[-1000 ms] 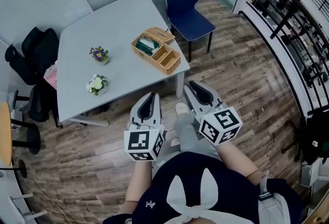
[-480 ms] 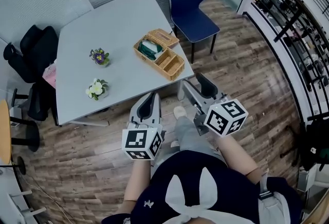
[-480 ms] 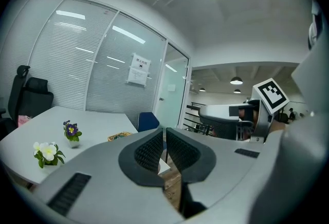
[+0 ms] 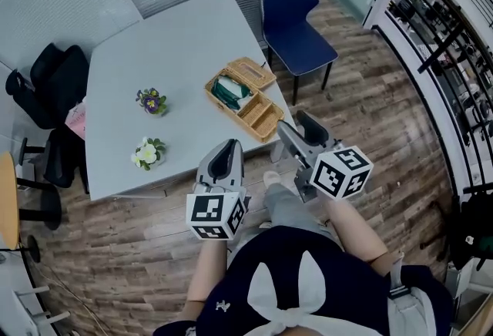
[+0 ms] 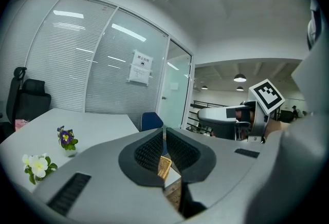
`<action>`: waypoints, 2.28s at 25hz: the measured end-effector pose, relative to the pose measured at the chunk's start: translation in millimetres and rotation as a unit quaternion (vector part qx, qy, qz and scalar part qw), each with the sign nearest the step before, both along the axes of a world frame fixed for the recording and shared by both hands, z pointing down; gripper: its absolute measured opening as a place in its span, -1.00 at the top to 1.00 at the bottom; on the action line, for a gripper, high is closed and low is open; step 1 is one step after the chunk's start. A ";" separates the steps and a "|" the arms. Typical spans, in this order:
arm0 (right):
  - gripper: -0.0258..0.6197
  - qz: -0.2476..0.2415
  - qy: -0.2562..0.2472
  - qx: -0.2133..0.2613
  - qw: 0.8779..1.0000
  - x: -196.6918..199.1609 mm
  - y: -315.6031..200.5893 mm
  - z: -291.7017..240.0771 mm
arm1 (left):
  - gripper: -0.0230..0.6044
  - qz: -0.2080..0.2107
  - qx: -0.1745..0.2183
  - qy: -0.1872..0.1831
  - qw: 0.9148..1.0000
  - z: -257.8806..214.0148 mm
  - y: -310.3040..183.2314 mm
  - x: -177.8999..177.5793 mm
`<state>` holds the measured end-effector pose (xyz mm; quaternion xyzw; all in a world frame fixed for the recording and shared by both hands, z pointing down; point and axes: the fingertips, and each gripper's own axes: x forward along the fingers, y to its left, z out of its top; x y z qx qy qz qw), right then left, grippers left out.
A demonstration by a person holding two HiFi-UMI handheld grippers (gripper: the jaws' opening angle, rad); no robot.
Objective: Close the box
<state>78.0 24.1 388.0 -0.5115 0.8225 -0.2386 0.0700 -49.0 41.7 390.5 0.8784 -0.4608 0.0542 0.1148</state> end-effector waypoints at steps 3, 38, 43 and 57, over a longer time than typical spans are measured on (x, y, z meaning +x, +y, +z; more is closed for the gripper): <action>0.17 -0.004 -0.002 -0.013 1.000 5.1 -24.1 7.7 | 0.81 -0.005 -0.002 -0.002 1.000 1.2 -21.9 2.2; 0.21 -0.079 -0.053 -0.206 0.974 38.7 -214.9 144.2 | 0.81 -0.100 -0.056 0.008 0.993 42.1 -181.2 -3.9; 0.21 -0.070 -0.110 -0.264 0.956 45.3 -230.9 179.9 | 0.81 -0.116 -0.060 0.009 0.991 48.2 -190.4 -7.9; 0.20 -0.036 -0.196 -0.359 0.912 61.8 -256.9 251.2 | 0.81 -0.136 -0.073 0.000 0.988 59.5 -202.5 -10.9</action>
